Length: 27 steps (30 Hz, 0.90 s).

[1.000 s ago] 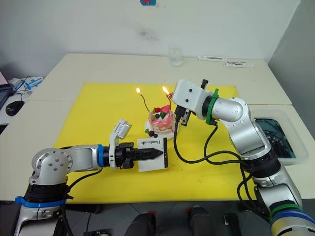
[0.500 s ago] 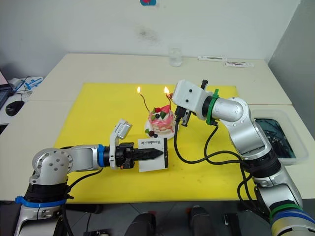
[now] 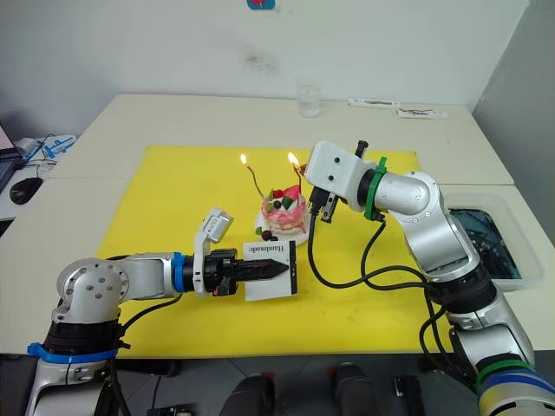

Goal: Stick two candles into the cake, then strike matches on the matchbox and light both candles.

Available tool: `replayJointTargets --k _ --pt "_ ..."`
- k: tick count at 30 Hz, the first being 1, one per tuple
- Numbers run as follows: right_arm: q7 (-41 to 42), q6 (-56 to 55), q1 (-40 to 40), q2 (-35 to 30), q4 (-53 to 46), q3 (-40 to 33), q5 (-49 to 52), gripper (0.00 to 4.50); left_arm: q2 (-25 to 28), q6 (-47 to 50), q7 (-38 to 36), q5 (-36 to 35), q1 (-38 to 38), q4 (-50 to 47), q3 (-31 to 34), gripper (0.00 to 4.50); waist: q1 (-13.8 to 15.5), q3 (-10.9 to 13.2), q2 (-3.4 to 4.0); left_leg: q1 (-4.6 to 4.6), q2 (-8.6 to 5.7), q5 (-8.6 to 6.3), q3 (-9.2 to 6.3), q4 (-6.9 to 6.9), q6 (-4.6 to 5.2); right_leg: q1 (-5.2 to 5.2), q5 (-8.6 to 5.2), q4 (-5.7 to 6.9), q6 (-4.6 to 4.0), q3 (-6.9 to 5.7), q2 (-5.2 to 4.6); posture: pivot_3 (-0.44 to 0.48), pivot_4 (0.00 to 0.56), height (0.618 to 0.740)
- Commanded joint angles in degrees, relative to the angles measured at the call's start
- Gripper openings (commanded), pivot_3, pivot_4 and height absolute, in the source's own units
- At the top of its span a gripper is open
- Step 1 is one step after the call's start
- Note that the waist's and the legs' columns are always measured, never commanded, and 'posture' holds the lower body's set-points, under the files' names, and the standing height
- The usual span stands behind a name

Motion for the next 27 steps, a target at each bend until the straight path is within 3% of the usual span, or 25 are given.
replayJointTargets --k 1,15,22,27 --pt "-0.1 -0.8 -0.2 -0.6 -1.8 -2.2 0.1 0.06 -0.4 -1.2 -1.0 -0.2 -0.7 -0.7 0.0 0.00 0.0 0.0 0.00 0.00 0.00 0.00 0.00 0.00 0.00 0.00 0.00 0.00 0.00 0.00 0.00 0.000 0.150 0.740" --pt "0.1 -0.7 1.7 -3.1 -4.4 -5.4 0.5 0.06 -1.7 -0.8 -0.3 -0.8 -1.1 -0.8 0.2 0.00 0.2 0.0 0.00 -0.03 0.00 0.00 -0.01 0.00 0.00 0.00 0.00 -0.02 0.00 -0.01 -0.01 0.000 0.150 0.740" --pt "-0.2 3.9 9.1 -11.6 -9.8 -16.1 1.4 0.06 -4.9 0.4 1.3 -3.3 -2.7 -2.1 -0.3 0.00 0.9 0.0 0.00 -0.06 -0.01 0.00 0.00 0.01 0.00 0.01 0.00 -0.06 0.00 -0.01 -0.02 0.000 0.150 0.740" --pt "-1.3 9.6 20.8 -18.2 -11.6 -29.0 0.0 0.06 -7.2 0.5 1.9 -4.1 -3.8 -2.1 -1.7 0.00 1.2 0.0 0.00 -0.03 -0.01 0.00 0.04 0.01 0.00 0.01 0.00 -0.05 0.00 0.01 -0.01 0.000 0.150 0.740"
